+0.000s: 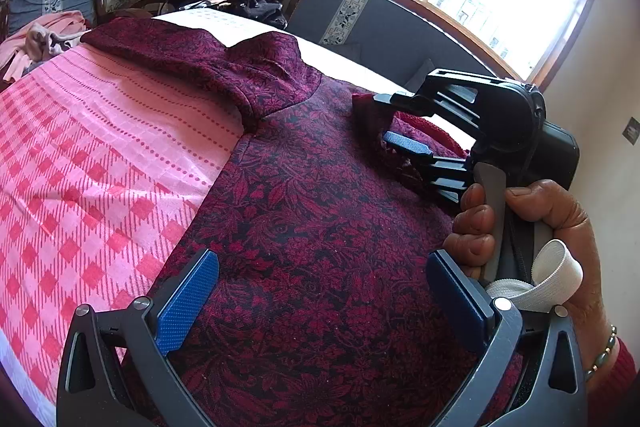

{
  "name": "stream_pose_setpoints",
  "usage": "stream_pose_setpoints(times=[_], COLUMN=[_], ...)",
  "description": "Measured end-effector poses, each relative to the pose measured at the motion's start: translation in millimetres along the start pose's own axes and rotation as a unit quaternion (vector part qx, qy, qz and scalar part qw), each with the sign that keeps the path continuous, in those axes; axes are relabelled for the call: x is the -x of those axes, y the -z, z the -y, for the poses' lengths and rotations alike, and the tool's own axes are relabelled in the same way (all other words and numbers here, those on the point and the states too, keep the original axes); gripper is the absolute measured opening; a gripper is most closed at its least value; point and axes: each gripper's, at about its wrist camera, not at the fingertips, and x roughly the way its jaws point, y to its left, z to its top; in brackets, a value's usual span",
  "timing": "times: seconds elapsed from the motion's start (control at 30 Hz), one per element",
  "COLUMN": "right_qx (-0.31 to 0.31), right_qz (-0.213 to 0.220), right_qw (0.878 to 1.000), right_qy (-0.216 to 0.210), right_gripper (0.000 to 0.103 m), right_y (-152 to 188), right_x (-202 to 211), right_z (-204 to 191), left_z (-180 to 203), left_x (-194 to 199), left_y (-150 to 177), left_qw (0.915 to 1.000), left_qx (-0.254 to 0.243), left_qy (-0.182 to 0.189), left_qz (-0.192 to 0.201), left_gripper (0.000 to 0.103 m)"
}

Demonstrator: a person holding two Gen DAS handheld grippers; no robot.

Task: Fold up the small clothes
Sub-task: 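Carry the held sleeve across the sweater body and open the right tool, then grasp the other sleeve cuff with the left tool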

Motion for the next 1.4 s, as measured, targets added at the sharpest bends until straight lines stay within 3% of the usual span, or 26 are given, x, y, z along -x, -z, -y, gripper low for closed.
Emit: stream_pose_setpoints(times=[0.1,0.23,0.3,0.43,0.47,0.53,0.6,0.7,0.77,0.8,0.97,1.03,1.07,1.1,1.17,1.3,1.4], right_qx=[0.013,0.013,0.028,0.119,0.141,0.197,0.231,0.231,0.229,0.224,0.215,0.213,0.211,0.21,0.206,0.204,0.207], right_qz=[-0.011,-0.002,0.001,0.037,0.048,0.069,0.081,0.085,0.082,0.079,0.071,0.07,0.071,0.074,0.078,0.082,0.084], right_qw=[0.999,0.998,0.999,0.989,0.981,0.955,0.936,0.935,0.934,0.936,0.941,0.941,0.941,0.942,0.943,0.944,0.944], right_qy=[-0.044,-0.062,-0.046,0.084,0.123,0.211,0.252,0.255,0.261,0.26,0.253,0.255,0.254,0.252,0.249,0.245,0.245], right_gripper=[0.059,0.06,0.06,0.06,0.06,0.06,0.06,0.06,0.06,0.06,0.06,0.06,0.06,0.06,0.06,0.06,0.06], right_y=[1.6,5.5,12.8,32.4,37.6,49.6,59.3,63.0,64.8,66.8,72.4,76.9,77.5,78.0,79.1,81.8,84.2], right_x=[4.9,26.9,40.4,76.6,84.6,96.7,108.0,120.2,120.9,120.5,111.5,107.5,107.7,108.6,109.6,110.9,112.6], right_z=[-6.3,-4.9,-6.0,-15.9,-17.3,-21.8,-20.3,-7.0,0.7,4.6,13.1,14.7,15.5,14.7,14.3,13.2,13.2], left_z=[-0.8,-2.9,-5.6,-13.0,-15.2,-21.5,-29.8,-57.1,-86.6,-103.0,-204.9,-240.3,-254.8,-263.7,-272.9,-279.9,-280.8], left_x=[-1.0,-2.9,-3.6,-3.5,-3.5,-0.3,9.1,17.5,8.6,1.7,-35.2,-54.0,-64.2,-68.6,-77.3,-98.2,-110.0], left_y=[-1.0,-2.0,-2.4,-5.9,-8.6,-17.7,-33.6,-69.7,-100.7,-116.1,-177.6,-192.7,-198.2,-206.3,-222.3,-247.7,-260.2], left_qw=[1.0,0.9999,0.9999,0.9994,0.999,0.9982,0.9986,0.9988,0.9962,0.9954,0.9889,0.9824,0.9771,0.9769,0.9795,0.9813,0.9832], left_qx=[0.003,0.009,0.015,0.027,0.026,0.028,0.022,0.031,0.05,0.06,0.137,0.171,0.19,0.19,0.177,0.154,0.148], left_qy=[-0.003,-0.005,-0.001,0.022,0.032,0.046,0.047,0.036,0.071,0.07,0.027,0.021,0.03,0.05,0.024,0.026,0.015], left_qz=[-0.001,-0.006,-0.007,-0.01,-0.016,-0.026,-0.01,0.009,-0.013,-0.026,-0.051,-0.073,-0.09,-0.084,-0.094,-0.113,-0.106], left_gripper=[0.103,0.103,0.103,0.103,0.103,0.103,0.103,0.103,0.103,0.103,0.101,0.088,0.087,0.087,0.082,0.081,0.077])
